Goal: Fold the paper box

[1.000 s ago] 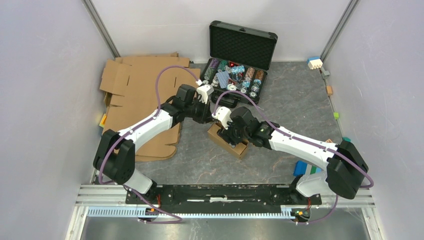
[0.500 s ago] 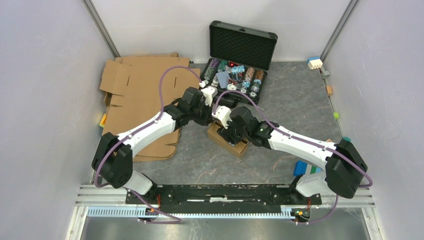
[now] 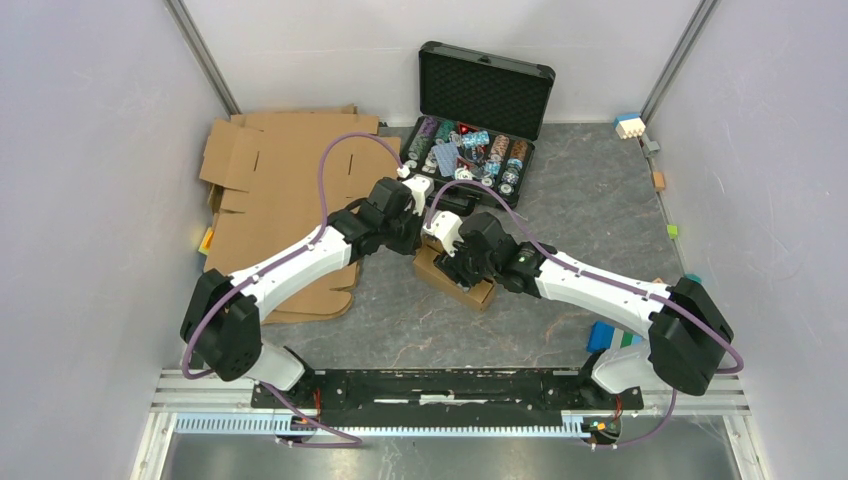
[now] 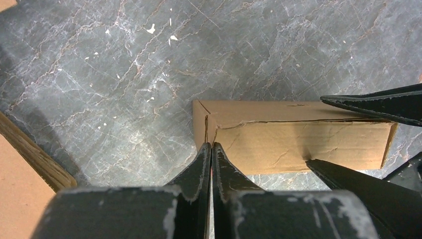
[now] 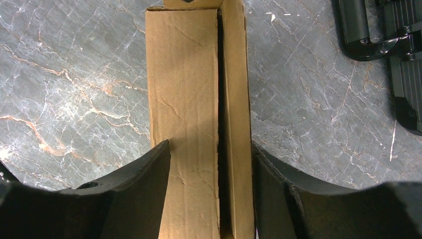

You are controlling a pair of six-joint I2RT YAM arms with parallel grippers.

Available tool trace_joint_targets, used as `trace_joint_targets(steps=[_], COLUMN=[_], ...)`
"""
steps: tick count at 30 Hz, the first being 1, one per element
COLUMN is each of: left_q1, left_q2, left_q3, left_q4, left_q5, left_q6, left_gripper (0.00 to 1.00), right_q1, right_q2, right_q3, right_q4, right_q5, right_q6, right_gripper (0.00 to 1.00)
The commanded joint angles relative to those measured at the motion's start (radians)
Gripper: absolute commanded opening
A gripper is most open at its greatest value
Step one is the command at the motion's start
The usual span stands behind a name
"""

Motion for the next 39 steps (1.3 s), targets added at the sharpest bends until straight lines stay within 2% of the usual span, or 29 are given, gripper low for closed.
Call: trace_joint_targets(steps=[1,10,21,27,31,39], left_q1=[-0.008,-0.011,-0.047,-0.053,-0.06,-0.063], left_q2=[-0.018,-0.009,-0.003,-0.019,-0.028,-0.021], left_q3=[0.04,0.008,-0.022,-0.042,-0.057,-0.067], left_q4=[-0.054,-0.058,-0.079,-0.072,-0.061,-0.035], left_q5=[-0.011,0.004,-0.099,-0.089,-0.096,-0.117], left_q6=[-0.058,-0.089,-0.054,-0.074,-0.087,-0.135], left_gripper=[0.04,0.04,0.02,0.02,0.02,0.02], right_q1=[-0.01,-0.01,-0.01,-0.011,-0.011,-0.01], right_q2=[0.036,0.04,0.038,0.038,0.041,-0.036], right_q3=[-0.006,-0.002,0.004,0.005,0.018,0.033], right_q4=[-0.047,-0.047,-0.049,-0.051,-0.06,-0.05], right_q5=[0.041,0.038,0.048,0.06,0.078,0.002], right_q6=[-0.004,-0.006,-0.01,-0.012,-0.012,0.005], right_gripper=[0.62,0.63,0.64,0.66,0.73,0.89])
